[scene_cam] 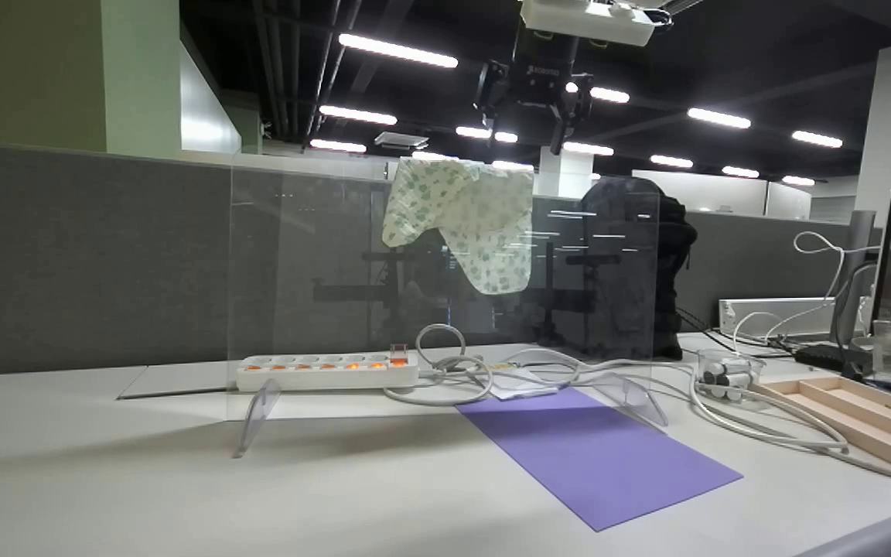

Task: Put the cloth on the workbench

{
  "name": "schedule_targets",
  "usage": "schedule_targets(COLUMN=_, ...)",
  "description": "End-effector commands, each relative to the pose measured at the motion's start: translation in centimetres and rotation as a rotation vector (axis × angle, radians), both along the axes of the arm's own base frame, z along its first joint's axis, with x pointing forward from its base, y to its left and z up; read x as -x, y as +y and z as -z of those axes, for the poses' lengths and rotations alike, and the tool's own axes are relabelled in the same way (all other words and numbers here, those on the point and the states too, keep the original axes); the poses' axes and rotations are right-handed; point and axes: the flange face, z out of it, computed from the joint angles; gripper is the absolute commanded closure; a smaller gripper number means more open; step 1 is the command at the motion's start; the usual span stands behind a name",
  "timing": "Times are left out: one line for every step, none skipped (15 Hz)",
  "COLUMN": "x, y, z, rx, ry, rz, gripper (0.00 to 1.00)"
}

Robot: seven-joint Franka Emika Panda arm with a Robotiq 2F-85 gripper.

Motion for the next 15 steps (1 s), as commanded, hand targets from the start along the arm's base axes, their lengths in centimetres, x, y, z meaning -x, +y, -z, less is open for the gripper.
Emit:
schedule_targets(x=-0.4, y=-0.1, z=0.0, rx=0.010, ry=-0.011, rz=-0.010, gripper=0.00)
schedule_targets(x=-0.8, y=-0.1, z=0.0, rx=0.011, ry=-0.024, rz=-0.030, gripper=0.00)
schedule_targets(x=-1.2, y=-0.2, z=-0.1, rx=0.016, ry=-0.036, rz=-0.051, gripper=0.00)
schedule_targets(x=-1.5, y=-0.1, z=-0.1, rx=0.029, ry=-0.056, rz=-0.078, gripper=0.00)
schedule_targets(x=-1.8, y=-0.1, z=-0.1, rx=0.040, ry=-0.075, rz=-0.103, gripper=0.00)
schedule_targets(x=-2.2, y=0.0, z=0.0, rx=0.050, ry=-0.094, rz=-0.132, gripper=0.00)
schedule_targets(x=-2.6, y=0.1, z=0.2, rx=0.052, ry=-0.109, rz=-0.156, gripper=0.00)
schedule_targets(x=-3.0, y=0.3, z=0.6, rx=0.051, ry=-0.119, rz=-0.176, gripper=0.00)
schedule_targets(x=-3.3, y=0.5, z=1.0, rx=0.049, ry=-0.128, rz=-0.188, gripper=0.00)
schedule_targets(x=-3.7, y=0.7, z=1.4, rx=0.041, ry=-0.134, rz=-0.194, gripper=0.00)
schedule_targets(x=-4.0, y=0.9, z=1.8, rx=0.035, ry=-0.140, rz=-0.201, gripper=0.00)
schedule_targets(x=-4.2, y=1.2, z=2.2, rx=0.028, ry=-0.142, rz=-0.206, gripper=0.00)
schedule_targets(x=-4.5, y=1.4, z=2.4, rx=0.023, ry=-0.146, rz=-0.211, gripper=0.00)
schedule_targets(x=-4.7, y=1.6, z=2.7, rx=0.022, ry=-0.150, rz=-0.218, gripper=0.00)
schedule_targets(x=-4.9, y=1.8, z=2.8, rx=0.018, ry=-0.152, rz=-0.220, gripper=0.00)
